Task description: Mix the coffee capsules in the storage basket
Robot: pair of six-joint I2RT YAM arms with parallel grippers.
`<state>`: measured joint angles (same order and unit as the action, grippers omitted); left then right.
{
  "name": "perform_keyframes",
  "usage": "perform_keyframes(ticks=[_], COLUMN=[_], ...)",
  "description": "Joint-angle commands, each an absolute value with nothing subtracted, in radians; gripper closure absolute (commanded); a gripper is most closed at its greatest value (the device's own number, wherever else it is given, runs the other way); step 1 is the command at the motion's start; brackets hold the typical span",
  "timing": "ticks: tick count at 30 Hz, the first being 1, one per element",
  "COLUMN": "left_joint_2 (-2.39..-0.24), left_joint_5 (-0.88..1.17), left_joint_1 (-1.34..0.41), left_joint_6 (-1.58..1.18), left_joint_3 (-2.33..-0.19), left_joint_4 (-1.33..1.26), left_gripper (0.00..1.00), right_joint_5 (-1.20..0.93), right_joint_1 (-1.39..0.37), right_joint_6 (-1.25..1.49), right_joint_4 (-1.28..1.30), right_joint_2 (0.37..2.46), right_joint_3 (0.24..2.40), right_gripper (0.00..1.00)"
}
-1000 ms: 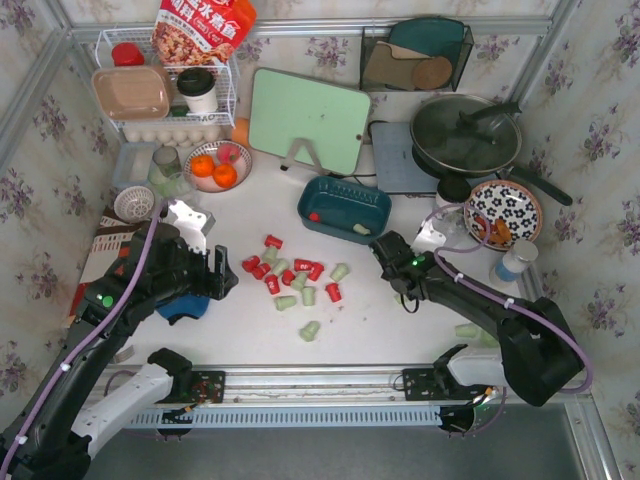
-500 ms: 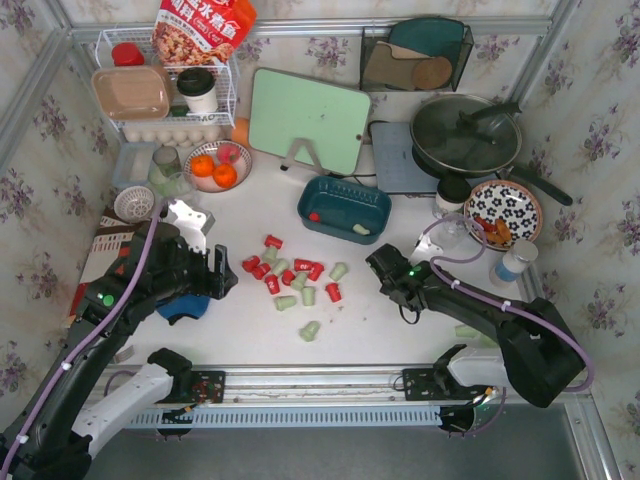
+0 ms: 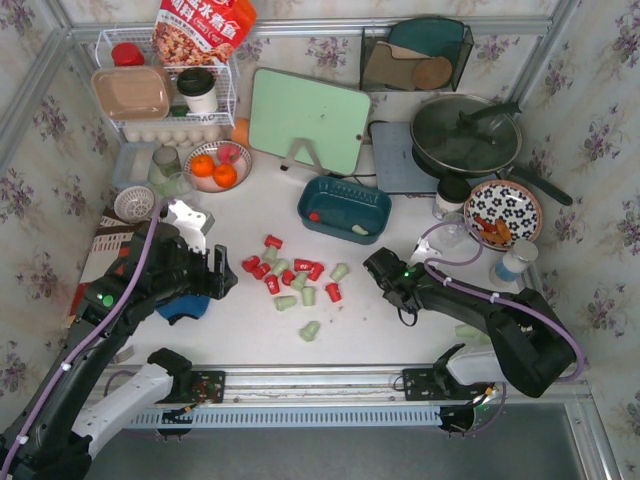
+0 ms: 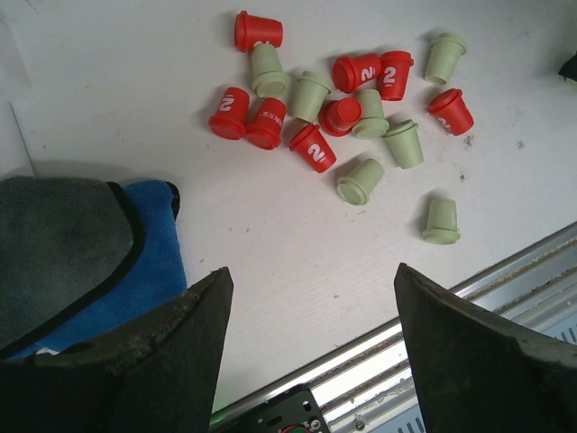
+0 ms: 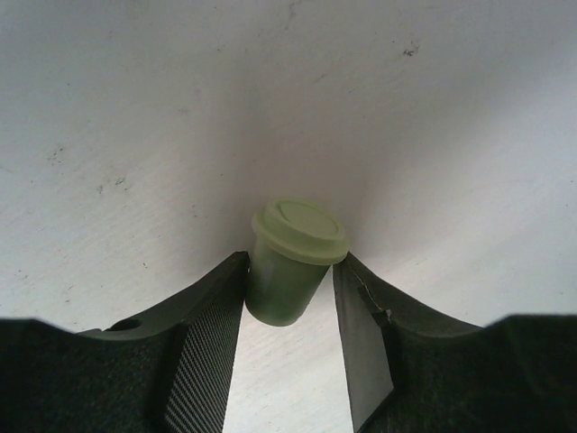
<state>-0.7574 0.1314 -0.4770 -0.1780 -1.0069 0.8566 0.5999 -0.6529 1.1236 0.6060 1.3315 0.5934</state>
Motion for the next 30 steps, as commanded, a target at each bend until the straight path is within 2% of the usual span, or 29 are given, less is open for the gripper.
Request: perform_keyframes(ticks=[1, 4, 6, 9, 15, 22, 30], left_joint_2=[-0.756, -0.756, -0.756, -0.756, -0.760, -0.771, -0.777], left_joint_5=[0.137, 0.137, 0.137, 0.137, 0.138, 0.137, 0.129], left_joint_1=[-0.476, -0.476, -0.476, -0.476, -0.476, -0.476, -0.475], left_joint_6=[-0.178, -0.178, -0.178, -0.178, -0.179, -0.179, -0.179], left_joint_3=[-1.003, -1.003, -1.003, -1.003, -1.002, -1.002, -1.001], left_joint_4=[0.834, 0.834, 0.834, 0.834, 0.833, 0.833, 0.834], left_gripper=[0.25, 0.25, 0.25, 0.25, 0.25, 0.25, 0.25], right_joint_5=[0.618, 0.620, 0.616, 0.609, 0.564, 0.436, 0.557], right_joint_1=[-0.653, -0.655, -0.654, -0.655, -0.655, -0.655, -0.650], right_joint_6=[1.145, 1.133, 1.103, 1.030, 0.807, 0.469, 0.232], right_joint_4=[0.610, 0.608, 0.591, 0.550, 0.424, 0.093, -0.228], right_joint_2=[1.338, 1.334, 1.326, 1.310, 1.272, 1.205, 1.392], right_joint_3=[0.593, 0.595, 0.593, 0.593, 0.633, 0.688, 0.834], right_gripper=[0.51, 0.59, 0.71, 0.81, 0.82, 0.82, 0.83])
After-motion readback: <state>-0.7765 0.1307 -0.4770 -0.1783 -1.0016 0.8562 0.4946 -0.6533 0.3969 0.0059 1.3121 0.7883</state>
